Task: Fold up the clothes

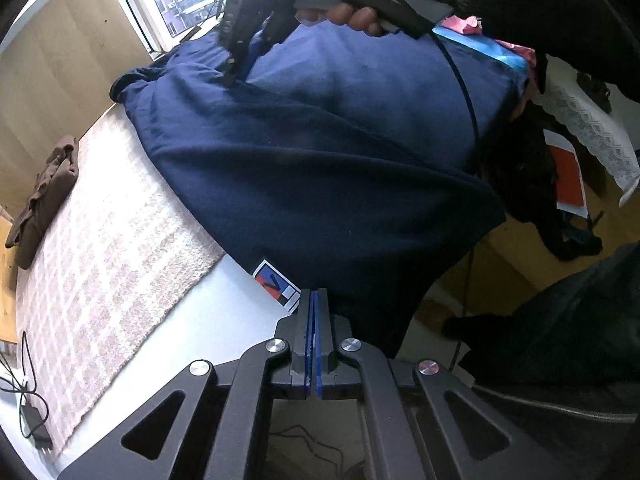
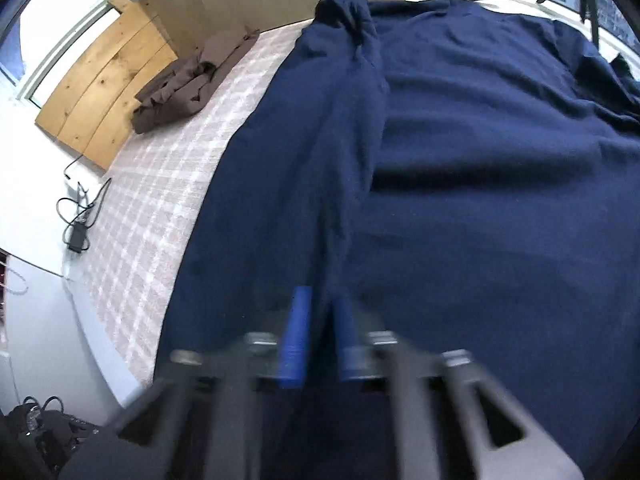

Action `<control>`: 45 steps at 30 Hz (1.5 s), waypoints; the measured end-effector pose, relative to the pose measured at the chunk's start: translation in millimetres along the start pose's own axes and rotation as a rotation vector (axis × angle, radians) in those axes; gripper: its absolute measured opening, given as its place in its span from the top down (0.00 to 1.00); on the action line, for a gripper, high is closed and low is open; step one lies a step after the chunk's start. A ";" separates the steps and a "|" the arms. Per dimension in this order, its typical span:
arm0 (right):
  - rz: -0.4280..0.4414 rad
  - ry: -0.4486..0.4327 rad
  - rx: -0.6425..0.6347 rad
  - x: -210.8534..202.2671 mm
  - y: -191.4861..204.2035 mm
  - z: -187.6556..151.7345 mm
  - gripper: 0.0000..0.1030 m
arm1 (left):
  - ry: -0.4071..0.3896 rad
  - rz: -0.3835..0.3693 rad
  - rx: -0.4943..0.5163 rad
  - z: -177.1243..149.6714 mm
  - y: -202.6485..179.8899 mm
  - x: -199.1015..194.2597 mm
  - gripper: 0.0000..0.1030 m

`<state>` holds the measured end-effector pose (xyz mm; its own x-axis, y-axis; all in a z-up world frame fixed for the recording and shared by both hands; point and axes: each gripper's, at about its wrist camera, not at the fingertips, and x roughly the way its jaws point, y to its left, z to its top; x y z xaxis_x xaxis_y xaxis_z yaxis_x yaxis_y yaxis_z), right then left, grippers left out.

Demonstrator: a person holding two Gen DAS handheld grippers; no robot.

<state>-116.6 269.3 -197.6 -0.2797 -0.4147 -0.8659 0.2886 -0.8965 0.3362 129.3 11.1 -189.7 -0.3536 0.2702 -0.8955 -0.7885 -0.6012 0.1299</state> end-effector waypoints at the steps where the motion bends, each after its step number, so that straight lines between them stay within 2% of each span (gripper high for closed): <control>1: -0.003 -0.001 -0.014 -1.6 1.5 -0.1 0.96 | 0.000 -0.001 0.003 -0.2 0.4 0.2 1.00; 4: -0.071 -0.037 -0.052 -12.5 5.4 0.5 0.96 | -0.002 0.003 0.021 -1.3 -1.4 0.1 1.00; 7: -0.120 -0.024 -0.044 -2.9 0.4 4.2 0.96 | -0.003 0.001 0.022 -1.9 -1.9 0.0 1.00; 11: -0.098 0.008 -0.082 -2.9 14.1 -4.8 0.92 | 0.001 -0.013 0.031 -3.3 -1.5 -1.3 1.00; 12: -0.103 0.017 -0.080 -7.5 17.3 -7.5 0.88 | 0.011 -0.029 0.025 -3.4 0.8 -2.3 1.00; 13: -0.099 0.015 -0.074 -18.5 19.3 -10.9 0.86 | 0.020 -0.046 0.019 -3.5 3.1 -3.3 0.97; 16: -0.073 -0.019 -0.062 -72.1 24.6 -21.4 0.86 | 0.015 -0.072 -0.023 -5.4 18.2 -27.5 0.97; 20: -0.115 -0.058 -0.120 -168.5 41.4 -3.8 0.86 | -0.048 -0.083 -0.073 2.8 54.0 -93.1 0.95; 21: -0.130 -0.068 -0.134 -192.7 45.2 3.7 0.81 | -0.063 -0.076 -0.086 6.8 62.6 -104.9 0.95; 22: -0.145 -0.077 -0.147 -216.8 49.0 11.2 0.70 | -0.078 -0.069 -0.098 10.8 71.2 -116.7 0.95; 23: -0.152 -0.098 -0.156 -236.5 51.1 21.9 0.65 | -0.096 -0.066 -0.115 15.9 80.2 -127.1 0.95; 24: -0.152 -0.126 -0.161 -252.6 51.9 35.2 0.59 | -0.108 -0.062 -0.134 23.7 85.9 -127.0 0.95; 27: -0.168 -0.228 -0.191 -278.4 47.1 73.8 0.59 | -0.117 -0.035 -0.178 51.4 91.0 -98.6 0.95; 30: -0.131 -0.266 -0.254 -254.3 42.8 117.2 0.60 | -0.125 -0.008 -0.222 79.1 96.1 -70.2 0.94; 33: -0.111 -0.227 -0.333 -192.7 35.3 161.4 0.60 | -0.121 0.008 -0.270 105.5 98.7 -37.3 0.94; 35: -0.086 -0.184 -0.344 -142.6 25.9 193.4 0.60 | -0.074 -0.032 -0.297 116.1 89.6 -2.9 0.92; 38: -0.062 -0.114 -0.338 -72.4 15.5 236.3 0.60 | 0.017 -0.026 -0.325 118.8 80.9 38.8 0.92; 41: -0.103 -0.055 -0.350 -2.3 8.6 273.3 0.60 | 0.101 -0.033 -0.386 109.4 82.7 64.9 0.92; 45: -0.102 0.015 -0.290 62.0 -10.7 301.8 0.60 | 0.102 -0.029 -0.420 105.0 84.1 64.3 0.92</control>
<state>-413.4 206.2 -143.1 -0.3078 -0.3201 -0.8960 0.5095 -0.8508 0.1289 -12.6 56.9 -191.7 -0.2661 0.2281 -0.9366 -0.5165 -0.8541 -0.0613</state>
